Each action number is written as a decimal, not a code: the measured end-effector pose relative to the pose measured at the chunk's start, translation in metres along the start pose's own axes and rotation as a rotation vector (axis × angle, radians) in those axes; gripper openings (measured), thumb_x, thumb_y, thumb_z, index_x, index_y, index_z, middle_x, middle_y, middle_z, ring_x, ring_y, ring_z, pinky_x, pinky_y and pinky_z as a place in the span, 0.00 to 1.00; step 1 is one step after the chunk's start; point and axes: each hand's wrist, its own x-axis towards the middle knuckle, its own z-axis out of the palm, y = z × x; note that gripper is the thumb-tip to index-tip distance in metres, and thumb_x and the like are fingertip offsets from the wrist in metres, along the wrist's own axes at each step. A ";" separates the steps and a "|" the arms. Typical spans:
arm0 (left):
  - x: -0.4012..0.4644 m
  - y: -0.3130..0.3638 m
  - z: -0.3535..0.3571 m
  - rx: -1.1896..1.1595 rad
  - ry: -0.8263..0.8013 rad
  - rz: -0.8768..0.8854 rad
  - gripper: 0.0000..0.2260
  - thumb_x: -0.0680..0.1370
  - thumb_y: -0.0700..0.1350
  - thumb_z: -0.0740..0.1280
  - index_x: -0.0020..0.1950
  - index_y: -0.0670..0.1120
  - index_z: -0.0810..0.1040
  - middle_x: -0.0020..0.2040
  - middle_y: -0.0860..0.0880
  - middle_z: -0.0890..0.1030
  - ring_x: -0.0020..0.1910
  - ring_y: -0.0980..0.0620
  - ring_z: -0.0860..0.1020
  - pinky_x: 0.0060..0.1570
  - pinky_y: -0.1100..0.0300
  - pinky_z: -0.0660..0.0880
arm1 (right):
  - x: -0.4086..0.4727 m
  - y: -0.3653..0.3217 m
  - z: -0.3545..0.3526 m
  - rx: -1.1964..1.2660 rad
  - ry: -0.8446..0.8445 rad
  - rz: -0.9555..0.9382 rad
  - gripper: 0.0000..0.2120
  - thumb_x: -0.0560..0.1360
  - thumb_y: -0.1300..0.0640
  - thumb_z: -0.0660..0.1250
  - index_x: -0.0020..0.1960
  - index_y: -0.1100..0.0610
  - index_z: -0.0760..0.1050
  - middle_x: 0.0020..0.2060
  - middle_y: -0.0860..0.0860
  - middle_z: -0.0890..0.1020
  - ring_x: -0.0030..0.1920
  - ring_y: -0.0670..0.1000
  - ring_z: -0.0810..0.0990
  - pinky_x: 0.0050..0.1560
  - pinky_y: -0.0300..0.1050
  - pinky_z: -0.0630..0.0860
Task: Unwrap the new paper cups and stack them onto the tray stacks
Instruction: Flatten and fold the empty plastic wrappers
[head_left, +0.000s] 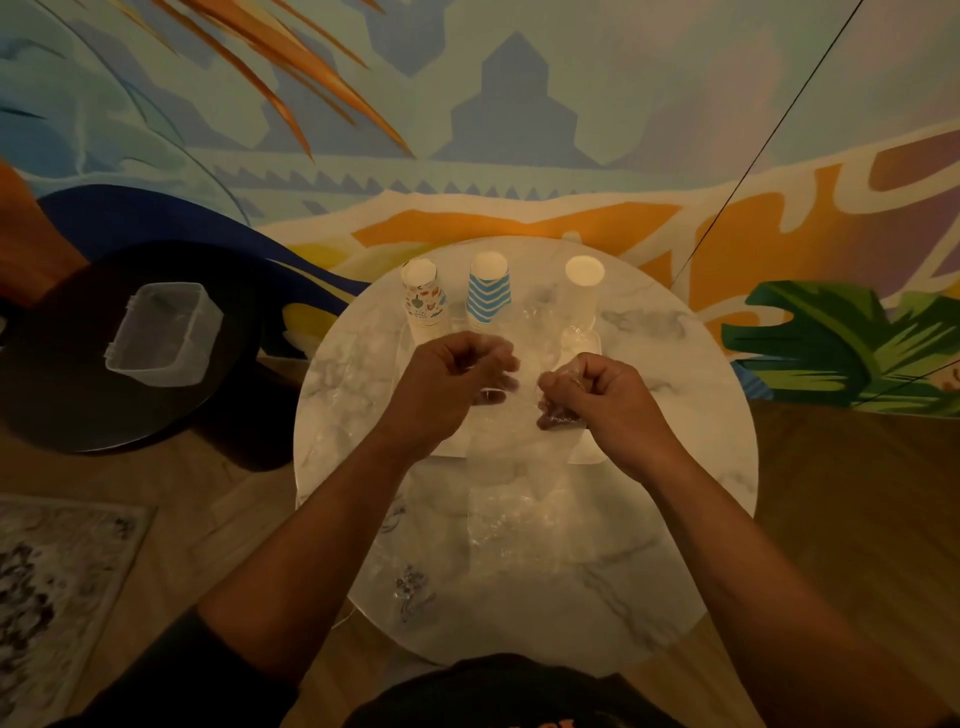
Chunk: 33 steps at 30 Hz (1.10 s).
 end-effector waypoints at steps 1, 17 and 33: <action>0.001 0.002 0.001 -0.027 0.050 0.003 0.05 0.82 0.41 0.66 0.52 0.42 0.81 0.44 0.47 0.86 0.43 0.47 0.85 0.48 0.51 0.83 | 0.000 -0.001 0.001 0.026 -0.006 0.008 0.10 0.78 0.62 0.70 0.39 0.62 0.76 0.34 0.57 0.83 0.34 0.55 0.83 0.45 0.53 0.84; 0.004 0.009 0.005 -0.034 0.025 -0.045 0.13 0.86 0.45 0.59 0.53 0.40 0.79 0.40 0.47 0.84 0.35 0.46 0.84 0.34 0.57 0.80 | 0.015 -0.017 0.009 0.158 0.258 0.035 0.19 0.82 0.47 0.63 0.46 0.62 0.82 0.36 0.55 0.85 0.38 0.53 0.85 0.47 0.52 0.84; -0.005 -0.029 -0.023 0.415 -0.125 -0.083 0.37 0.75 0.42 0.76 0.79 0.54 0.61 0.47 0.48 0.86 0.44 0.48 0.85 0.48 0.53 0.84 | 0.000 0.029 0.000 0.056 0.275 0.087 0.11 0.78 0.65 0.71 0.56 0.57 0.73 0.35 0.58 0.86 0.34 0.55 0.85 0.46 0.52 0.83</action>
